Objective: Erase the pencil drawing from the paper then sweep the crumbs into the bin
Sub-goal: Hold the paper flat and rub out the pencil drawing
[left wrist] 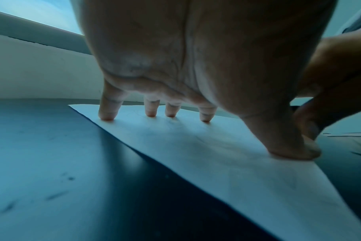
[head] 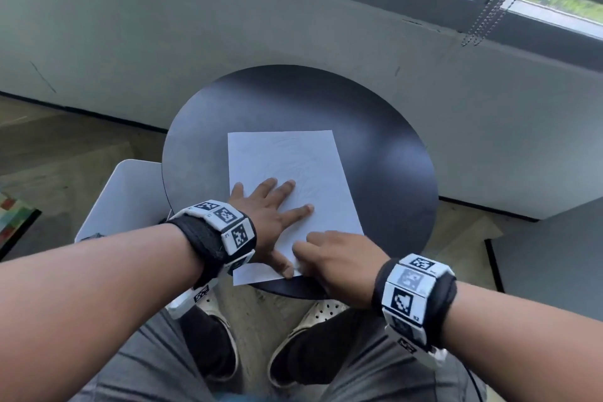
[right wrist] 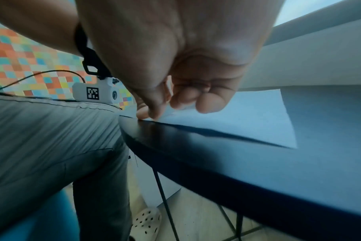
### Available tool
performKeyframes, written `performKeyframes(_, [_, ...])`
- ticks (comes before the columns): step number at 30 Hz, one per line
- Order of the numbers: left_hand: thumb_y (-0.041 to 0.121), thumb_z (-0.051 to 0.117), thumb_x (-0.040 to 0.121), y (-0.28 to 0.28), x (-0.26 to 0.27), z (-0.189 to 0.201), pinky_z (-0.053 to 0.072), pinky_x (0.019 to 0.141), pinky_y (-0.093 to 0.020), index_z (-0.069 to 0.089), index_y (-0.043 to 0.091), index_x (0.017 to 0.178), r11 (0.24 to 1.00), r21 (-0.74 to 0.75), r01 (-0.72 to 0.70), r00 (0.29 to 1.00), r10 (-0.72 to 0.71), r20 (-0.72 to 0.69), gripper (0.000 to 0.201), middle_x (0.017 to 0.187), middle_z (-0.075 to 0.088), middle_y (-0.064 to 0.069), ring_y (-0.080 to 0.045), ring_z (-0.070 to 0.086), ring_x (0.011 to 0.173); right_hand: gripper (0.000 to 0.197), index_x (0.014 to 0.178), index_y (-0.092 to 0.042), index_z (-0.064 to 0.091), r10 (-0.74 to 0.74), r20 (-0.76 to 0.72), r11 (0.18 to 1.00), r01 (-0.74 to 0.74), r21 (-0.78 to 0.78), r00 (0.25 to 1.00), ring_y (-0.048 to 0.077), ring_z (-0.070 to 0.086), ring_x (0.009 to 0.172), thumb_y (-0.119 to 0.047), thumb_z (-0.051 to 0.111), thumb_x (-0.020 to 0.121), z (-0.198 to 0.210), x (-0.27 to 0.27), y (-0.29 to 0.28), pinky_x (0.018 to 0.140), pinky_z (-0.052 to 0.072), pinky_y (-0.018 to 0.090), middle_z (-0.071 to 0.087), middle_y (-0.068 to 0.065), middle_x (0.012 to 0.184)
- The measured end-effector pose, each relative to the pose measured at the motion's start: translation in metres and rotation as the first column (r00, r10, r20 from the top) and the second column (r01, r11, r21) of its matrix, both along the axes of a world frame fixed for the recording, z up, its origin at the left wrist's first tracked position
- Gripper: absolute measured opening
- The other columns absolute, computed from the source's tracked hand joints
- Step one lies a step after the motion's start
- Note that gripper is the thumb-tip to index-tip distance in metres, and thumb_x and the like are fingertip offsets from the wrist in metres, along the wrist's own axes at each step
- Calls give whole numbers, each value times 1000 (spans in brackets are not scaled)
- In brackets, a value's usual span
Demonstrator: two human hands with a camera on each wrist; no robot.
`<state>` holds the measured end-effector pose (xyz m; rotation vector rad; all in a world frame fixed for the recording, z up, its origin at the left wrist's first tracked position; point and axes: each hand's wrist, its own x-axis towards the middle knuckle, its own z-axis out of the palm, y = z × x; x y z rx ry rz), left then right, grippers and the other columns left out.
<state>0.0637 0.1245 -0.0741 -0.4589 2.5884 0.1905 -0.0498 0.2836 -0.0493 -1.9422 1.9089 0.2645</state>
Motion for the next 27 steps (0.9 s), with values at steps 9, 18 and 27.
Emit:
performKeyframes(9, [93,54,60,0,1,-2,14,110,-71,-16,53,147,1000,-14,-5,1000,5,9,118,162,-25,4,-27,-18,150,14,109,-25,42,-175,-89,984,172,-37,981,30,57,98,-34,41,99,3,-20,-19,70,41,36,57,2,106])
performKeyframes(18, [93,50,63,-1,0,-1,7,110,-74,-20,52,147,1000,3,9,1000,-9,28,116,160,-31,3,-27,-22,150,18,98,-22,38,-322,-160,946,309,-100,933,33,60,96,-39,40,100,-3,-47,-35,74,49,39,61,5,105])
performKeyframes(27, [91,52,65,-2,-1,2,5,112,-73,-18,51,148,1000,23,17,999,-18,41,116,160,-32,2,-27,-23,149,30,112,-21,52,-317,-71,948,315,-36,946,29,57,104,-45,40,100,6,-47,-33,83,48,38,60,4,111])
